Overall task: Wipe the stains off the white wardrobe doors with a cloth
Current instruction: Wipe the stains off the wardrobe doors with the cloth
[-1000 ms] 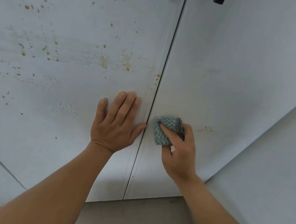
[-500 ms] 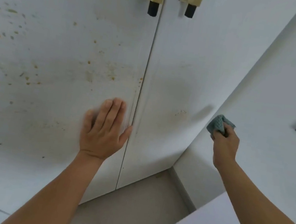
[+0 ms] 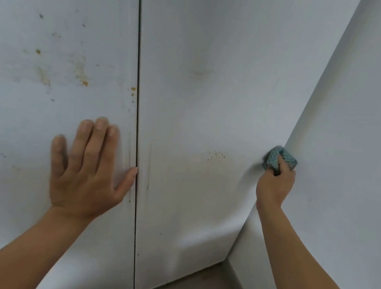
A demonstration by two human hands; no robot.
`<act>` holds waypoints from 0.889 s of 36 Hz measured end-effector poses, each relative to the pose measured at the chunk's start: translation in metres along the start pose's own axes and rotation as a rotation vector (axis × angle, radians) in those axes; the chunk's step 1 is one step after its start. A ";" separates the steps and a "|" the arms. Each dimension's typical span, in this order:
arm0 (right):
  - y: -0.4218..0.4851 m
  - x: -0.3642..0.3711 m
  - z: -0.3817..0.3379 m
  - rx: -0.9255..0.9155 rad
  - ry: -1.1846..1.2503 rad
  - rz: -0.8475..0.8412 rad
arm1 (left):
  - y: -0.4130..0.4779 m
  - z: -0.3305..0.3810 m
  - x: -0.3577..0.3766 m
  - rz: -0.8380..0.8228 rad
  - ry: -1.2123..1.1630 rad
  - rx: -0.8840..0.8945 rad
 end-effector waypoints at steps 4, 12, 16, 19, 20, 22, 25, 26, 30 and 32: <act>-0.038 -0.005 0.007 -0.211 -0.038 -0.129 | 0.000 0.000 0.001 0.000 -0.001 0.015; 0.010 -0.008 0.000 -0.136 -0.029 -0.010 | 0.004 0.004 0.004 0.008 0.073 0.058; -0.020 -0.004 -0.005 -0.306 -0.033 -0.070 | 0.005 0.003 0.005 0.009 0.090 0.060; -0.057 -0.005 -0.001 -0.506 -0.016 -0.235 | 0.003 0.003 0.001 0.003 0.089 0.057; -0.060 -0.007 -0.001 -0.527 -0.002 -0.260 | 0.002 0.003 0.002 0.002 0.086 0.057; -0.052 -0.009 -0.004 -0.464 0.021 -0.219 | 0.002 0.002 0.003 0.001 0.092 0.066; -0.033 -0.010 -0.010 -0.341 0.057 -0.063 | 0.003 0.002 0.004 -0.009 0.085 0.065; -0.030 -0.009 -0.011 -0.331 0.057 -0.046 | 0.002 0.002 0.003 -0.016 0.089 0.064; -0.049 -0.002 -0.009 -0.383 0.012 -0.096 | 0.001 0.002 0.003 -0.023 0.076 0.062; -0.074 -0.004 -0.003 -0.483 -0.006 -0.181 | 0.001 0.001 0.004 -0.022 0.075 0.057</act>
Point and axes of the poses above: each hand's wrist, its own y-axis towards the middle knuckle, its own x-axis out of the palm, z = x × y, the point moved 3 cm from there along y, towards the middle knuckle, and after that the axes turned 15 degrees about z, right-handed, at the moved point
